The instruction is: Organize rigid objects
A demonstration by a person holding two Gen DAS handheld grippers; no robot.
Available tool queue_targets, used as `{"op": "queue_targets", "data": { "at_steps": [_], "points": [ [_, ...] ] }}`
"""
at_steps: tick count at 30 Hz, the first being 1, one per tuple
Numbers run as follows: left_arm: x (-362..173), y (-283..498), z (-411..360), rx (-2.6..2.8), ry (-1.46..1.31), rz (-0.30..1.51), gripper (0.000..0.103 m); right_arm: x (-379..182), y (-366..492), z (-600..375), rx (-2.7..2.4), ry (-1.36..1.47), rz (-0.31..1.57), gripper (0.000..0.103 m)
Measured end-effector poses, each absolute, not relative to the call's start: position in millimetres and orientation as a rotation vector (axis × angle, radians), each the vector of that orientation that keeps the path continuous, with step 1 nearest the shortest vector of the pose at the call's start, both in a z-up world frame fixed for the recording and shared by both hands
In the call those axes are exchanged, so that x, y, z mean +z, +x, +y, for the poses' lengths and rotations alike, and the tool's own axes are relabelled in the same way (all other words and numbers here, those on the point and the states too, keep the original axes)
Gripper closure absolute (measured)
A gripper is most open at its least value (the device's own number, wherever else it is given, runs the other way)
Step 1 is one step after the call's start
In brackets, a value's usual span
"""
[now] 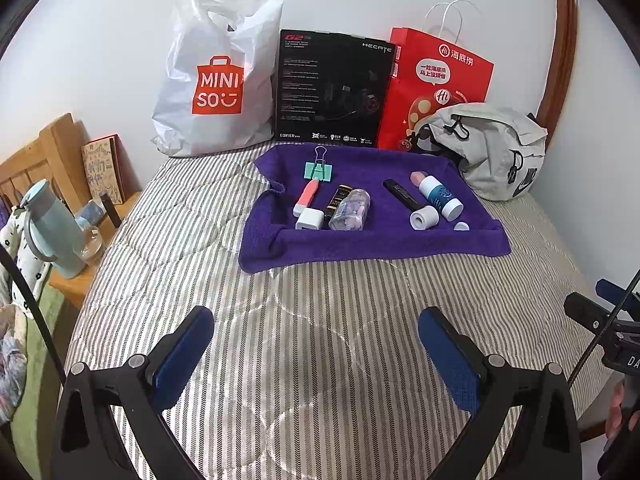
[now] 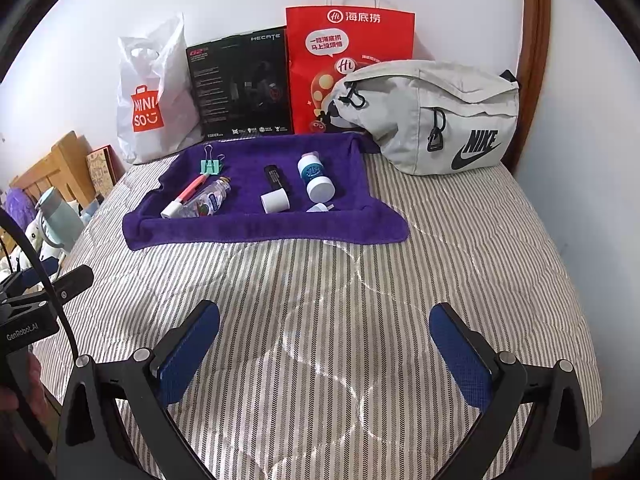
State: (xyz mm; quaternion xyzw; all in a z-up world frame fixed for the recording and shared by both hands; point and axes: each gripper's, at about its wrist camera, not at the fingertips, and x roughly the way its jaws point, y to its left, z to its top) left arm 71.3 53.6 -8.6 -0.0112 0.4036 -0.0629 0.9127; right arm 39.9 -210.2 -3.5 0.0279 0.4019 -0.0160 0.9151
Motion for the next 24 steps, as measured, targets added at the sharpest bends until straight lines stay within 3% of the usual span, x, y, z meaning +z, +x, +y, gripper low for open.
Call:
{"op": "queue_targets", "data": {
  "at_steps": [24],
  "points": [
    [-5.8,75.8,54.3,-0.133,-0.022,0.815,0.0,-4.4,43.4,-208.5,-0.03,0.056,0.831,0.0]
  ]
}}
